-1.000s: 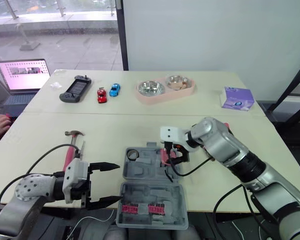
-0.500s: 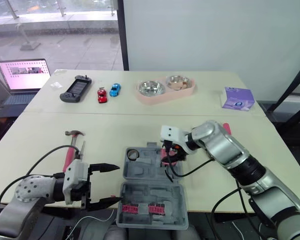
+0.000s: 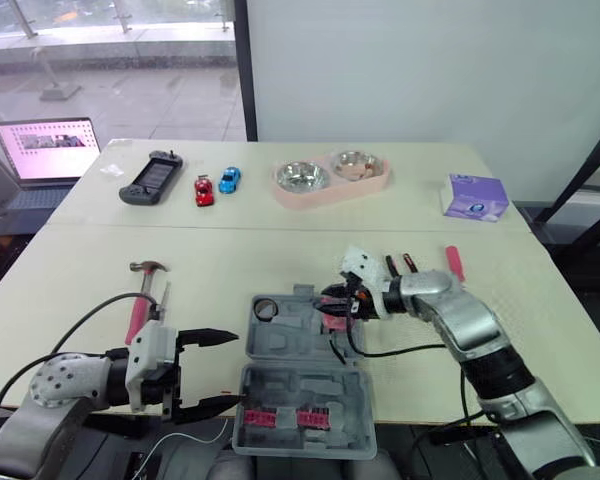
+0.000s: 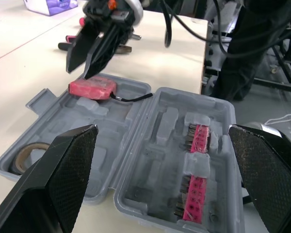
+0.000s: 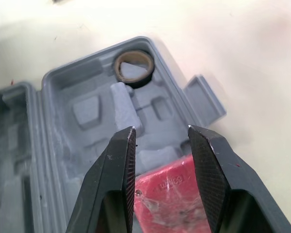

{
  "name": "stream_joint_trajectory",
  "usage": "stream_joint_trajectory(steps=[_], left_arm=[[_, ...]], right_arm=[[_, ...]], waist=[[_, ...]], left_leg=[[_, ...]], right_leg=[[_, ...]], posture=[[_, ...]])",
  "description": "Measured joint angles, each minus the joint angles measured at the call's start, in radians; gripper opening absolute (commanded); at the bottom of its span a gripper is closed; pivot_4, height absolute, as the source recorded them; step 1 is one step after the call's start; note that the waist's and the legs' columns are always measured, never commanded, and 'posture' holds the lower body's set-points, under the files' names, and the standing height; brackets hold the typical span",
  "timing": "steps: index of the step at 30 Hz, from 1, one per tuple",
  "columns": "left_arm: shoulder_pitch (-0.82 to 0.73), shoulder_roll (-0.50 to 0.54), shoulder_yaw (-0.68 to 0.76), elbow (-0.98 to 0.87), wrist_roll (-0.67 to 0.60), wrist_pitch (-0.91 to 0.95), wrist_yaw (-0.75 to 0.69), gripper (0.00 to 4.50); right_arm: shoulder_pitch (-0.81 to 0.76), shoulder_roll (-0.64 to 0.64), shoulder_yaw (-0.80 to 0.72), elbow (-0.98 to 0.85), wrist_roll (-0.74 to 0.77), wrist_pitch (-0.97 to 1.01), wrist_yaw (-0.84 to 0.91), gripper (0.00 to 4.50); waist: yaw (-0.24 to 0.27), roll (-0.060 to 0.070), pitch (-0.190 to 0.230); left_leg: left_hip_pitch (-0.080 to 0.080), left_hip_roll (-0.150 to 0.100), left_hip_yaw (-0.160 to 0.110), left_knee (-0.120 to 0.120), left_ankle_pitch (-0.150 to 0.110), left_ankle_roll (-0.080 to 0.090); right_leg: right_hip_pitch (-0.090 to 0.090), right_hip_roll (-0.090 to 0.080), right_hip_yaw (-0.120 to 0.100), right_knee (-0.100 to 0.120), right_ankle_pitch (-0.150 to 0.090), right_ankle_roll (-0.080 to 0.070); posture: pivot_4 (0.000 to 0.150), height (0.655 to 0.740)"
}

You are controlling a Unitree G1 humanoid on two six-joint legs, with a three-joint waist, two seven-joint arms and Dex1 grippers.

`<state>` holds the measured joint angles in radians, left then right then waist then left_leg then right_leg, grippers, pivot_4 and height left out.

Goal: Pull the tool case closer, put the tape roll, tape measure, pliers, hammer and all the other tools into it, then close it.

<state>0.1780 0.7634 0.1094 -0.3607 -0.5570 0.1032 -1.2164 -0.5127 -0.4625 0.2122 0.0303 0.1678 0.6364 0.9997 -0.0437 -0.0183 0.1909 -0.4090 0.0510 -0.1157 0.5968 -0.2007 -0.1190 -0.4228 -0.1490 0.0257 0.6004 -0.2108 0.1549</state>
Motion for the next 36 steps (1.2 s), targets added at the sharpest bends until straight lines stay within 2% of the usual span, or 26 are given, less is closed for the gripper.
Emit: stream_joint_trajectory(steps=[7,13,19,24,28,36], left_arm=[[0.003,-0.001,0.0,-0.001,0.0,0.0,0.002,4.5],[0.002,-0.001,0.0,-0.001,0.003,0.0,0.012,4.5],[0.001,0.0,0.0,-0.001,0.003,0.0,0.019,4.5],[0.001,0.0,0.0,-0.002,0.003,0.0,0.02,4.5],[0.003,0.0,0.0,-0.002,0.003,0.0,0.021,4.5],[0.003,0.0,0.0,-0.005,0.003,0.0,0.022,4.5]], right_arm=[[0.092,0.024,-0.079,0.087,0.044,-0.226,-0.006,1.79],[0.109,0.047,-0.083,0.173,0.043,-0.325,-0.013,1.79],[0.099,0.05,-0.051,0.242,0.004,-0.367,-0.034,1.79],[0.046,0.042,0.024,0.306,-0.086,-0.362,-0.082,1.79],[0.037,0.031,0.05,0.307,-0.105,-0.322,-0.087,1.79],[0.044,0.03,0.065,0.299,-0.122,-0.303,-0.105,1.79]], waist=[[-0.002,0.0,0.0],[-0.001,0.0,0.0],[-0.002,0.0,0.0],[-0.001,-0.001,-0.008],[0.001,-0.005,-0.02],[0.006,-0.006,-0.04]], left_leg=[[0.0,0.0,0.0,0.0,0.0,0.0],[0.0,0.0,0.0,0.0,0.0,0.0],[0.002,0.0,0.0,0.0,0.0,0.0],[0.006,0.0,0.0,0.0,0.0,0.0],[0.016,0.0,0.0,-0.003,-0.001,0.0],[0.017,0.0,0.0,-0.003,-0.002,0.0]], right_leg=[[0.0,0.0,0.0,0.0,0.0,0.0],[0.0,0.0,0.0,0.0,0.0,0.0],[0.002,0.0,0.0,0.0,0.0,0.0],[0.007,0.0,0.0,-0.001,-0.002,0.003],[0.018,0.0,0.0,-0.006,-0.004,0.005],[0.019,-0.001,0.0,-0.007,-0.006,0.006]], posture=[[0.15,0.74],[0.15,0.74],[0.15,0.74],[0.15,0.74],[0.15,0.74],[0.15,0.74]])
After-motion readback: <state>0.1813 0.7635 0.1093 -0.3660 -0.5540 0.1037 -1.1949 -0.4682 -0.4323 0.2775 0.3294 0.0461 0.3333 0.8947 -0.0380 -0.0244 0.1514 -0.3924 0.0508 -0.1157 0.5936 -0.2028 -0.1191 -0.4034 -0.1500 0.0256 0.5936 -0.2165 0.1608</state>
